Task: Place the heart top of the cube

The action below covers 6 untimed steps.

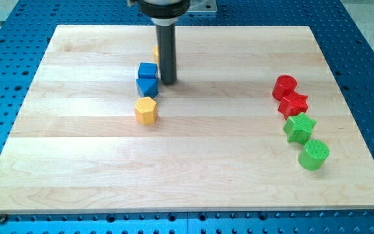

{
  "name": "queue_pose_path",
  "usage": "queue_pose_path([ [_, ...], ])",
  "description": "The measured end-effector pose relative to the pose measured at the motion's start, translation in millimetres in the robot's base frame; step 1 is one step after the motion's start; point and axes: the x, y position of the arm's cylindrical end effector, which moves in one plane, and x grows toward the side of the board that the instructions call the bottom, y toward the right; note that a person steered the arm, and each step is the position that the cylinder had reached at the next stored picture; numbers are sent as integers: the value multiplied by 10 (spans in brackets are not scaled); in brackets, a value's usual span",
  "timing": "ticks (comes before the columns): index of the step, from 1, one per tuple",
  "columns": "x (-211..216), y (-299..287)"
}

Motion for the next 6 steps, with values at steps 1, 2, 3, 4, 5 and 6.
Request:
queue_pose_path([
  [1, -527, 345],
  [2, -519, -15],
  [3, -535, -148],
  [4, -535, -226],
  [5, -319, -176],
  [6, 540, 222],
])
